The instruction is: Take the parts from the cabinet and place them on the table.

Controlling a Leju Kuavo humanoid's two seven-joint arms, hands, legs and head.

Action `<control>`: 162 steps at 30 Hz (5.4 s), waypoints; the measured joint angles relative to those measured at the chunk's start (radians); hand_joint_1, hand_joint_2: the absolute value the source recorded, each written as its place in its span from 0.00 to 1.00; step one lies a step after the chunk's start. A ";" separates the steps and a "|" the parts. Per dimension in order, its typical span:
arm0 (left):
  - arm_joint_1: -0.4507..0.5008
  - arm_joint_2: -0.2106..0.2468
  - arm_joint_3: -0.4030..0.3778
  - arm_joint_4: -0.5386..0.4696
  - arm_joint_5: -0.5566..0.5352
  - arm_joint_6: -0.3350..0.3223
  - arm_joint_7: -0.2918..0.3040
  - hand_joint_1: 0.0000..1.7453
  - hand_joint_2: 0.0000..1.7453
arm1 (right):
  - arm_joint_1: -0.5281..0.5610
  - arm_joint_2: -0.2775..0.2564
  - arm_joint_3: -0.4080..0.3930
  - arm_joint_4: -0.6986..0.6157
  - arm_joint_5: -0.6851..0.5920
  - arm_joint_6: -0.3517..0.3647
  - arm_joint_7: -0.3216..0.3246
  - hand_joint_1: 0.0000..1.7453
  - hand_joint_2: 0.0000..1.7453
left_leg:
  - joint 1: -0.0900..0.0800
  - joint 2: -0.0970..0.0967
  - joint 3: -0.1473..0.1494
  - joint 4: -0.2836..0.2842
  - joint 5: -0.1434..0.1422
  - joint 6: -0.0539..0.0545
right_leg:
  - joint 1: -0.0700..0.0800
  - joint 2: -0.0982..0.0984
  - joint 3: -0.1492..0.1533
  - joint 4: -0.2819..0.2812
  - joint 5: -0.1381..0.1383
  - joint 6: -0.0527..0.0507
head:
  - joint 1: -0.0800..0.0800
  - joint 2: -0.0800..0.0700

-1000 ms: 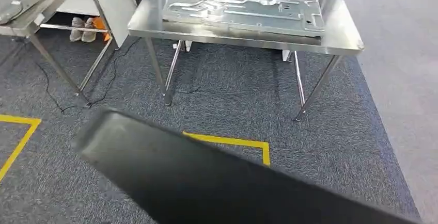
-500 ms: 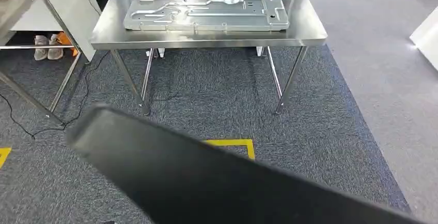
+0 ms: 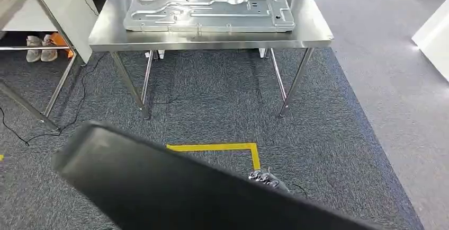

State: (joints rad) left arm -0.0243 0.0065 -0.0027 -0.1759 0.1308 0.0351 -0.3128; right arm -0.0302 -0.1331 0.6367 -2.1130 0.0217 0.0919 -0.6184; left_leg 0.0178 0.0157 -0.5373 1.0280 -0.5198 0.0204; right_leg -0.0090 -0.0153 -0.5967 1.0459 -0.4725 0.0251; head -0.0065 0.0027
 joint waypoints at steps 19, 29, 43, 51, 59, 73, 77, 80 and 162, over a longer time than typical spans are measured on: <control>0.002 0.004 0.010 0.000 0.006 -0.008 0.000 0.00 1.00 | -0.005 0.002 0.000 -0.008 -0.011 0.003 0.008 1.00 1.00 | -0.010 -0.012 -0.058 0.001 0.049 0.014 | 0.017 0.032 0.113 -0.027 -0.069 -0.024 | -0.002 0.000; 0.005 0.001 0.017 0.000 0.007 -0.007 0.000 0.00 1.00 | -0.005 0.002 -0.001 -0.008 -0.011 0.003 0.008 1.00 1.00 | 0.012 -0.014 0.069 -0.023 -0.027 0.006 | -0.016 0.016 -0.057 0.063 -0.001 0.023 | -0.002 0.000; 0.004 0.002 0.018 0.002 0.006 -0.005 -0.003 0.00 1.00 | -0.006 0.003 -0.003 -0.003 -0.011 0.006 0.012 1.00 1.00 | 0.000 -0.011 -0.115 0.191 -0.064 -0.015 | 0.014 0.027 0.059 -0.018 -0.036 -0.058 | 0.000 0.000; 0.005 0.004 0.019 0.002 0.003 -0.003 -0.008 0.00 1.00 | -0.004 0.001 -0.006 0.006 0.024 0.000 0.038 1.00 1.00 | -0.010 -0.018 -0.059 -0.003 0.067 0.018 | 0.021 0.027 0.098 -0.011 -0.089 -0.022 | 0.000 0.000; 0.007 0.004 0.023 0.002 0.005 -0.005 -0.009 0.00 1.00 | -0.003 -0.011 -0.012 0.027 0.041 -0.006 0.041 1.00 1.00 | -0.001 -0.033 0.005 -0.008 0.018 0.014 | -0.017 0.021 -0.053 0.118 -0.012 0.021 | 0.000 0.000; 0.007 0.004 0.026 0.002 0.007 -0.007 -0.013 0.00 1.00 | 0.001 -0.011 -0.012 0.030 0.024 -0.018 0.040 1.00 1.00 | 0.001 -0.023 -0.148 0.248 -0.052 -0.032 | -0.004 0.016 0.053 -0.023 -0.030 -0.050 | -0.001 0.000; 0.005 0.005 0.026 0.002 0.007 -0.007 -0.013 0.00 1.00 | 0.002 -0.011 -0.012 0.030 0.023 -0.018 0.040 1.00 1.00 | -0.006 -0.020 -0.050 0.008 0.055 -0.014 | 0.004 0.018 0.077 -0.017 -0.059 -0.031 | 0.000 0.000; 0.005 0.005 0.026 0.002 0.007 -0.007 -0.014 0.00 1.00 | 0.002 -0.011 -0.012 0.030 0.023 -0.018 0.040 1.00 1.00 | -0.009 -0.022 -0.053 0.008 0.052 -0.003 | 0.005 0.016 0.082 -0.029 -0.059 -0.018 | -0.001 0.000; -0.006 0.012 0.041 0.003 -0.064 -0.053 -0.034 0.00 1.00 | -0.386 -0.194 -0.496 0.225 0.077 0.023 0.244 1.00 1.00 | -0.004 -0.021 -0.150 0.242 -0.082 -0.033 | -0.009 0.016 -0.009 -0.008 0.011 -0.046 | 0.002 0.000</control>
State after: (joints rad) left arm -0.0301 0.0187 0.0385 -0.1732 0.0672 -0.0179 -0.3468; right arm -0.4166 -0.3276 0.1408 -1.8877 0.0987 0.1144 -0.3739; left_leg 0.0137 -0.0057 -0.6869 1.2705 -0.6017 -0.0128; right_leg -0.0177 0.0003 -0.6060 1.0382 -0.4617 -0.0213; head -0.0050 0.0027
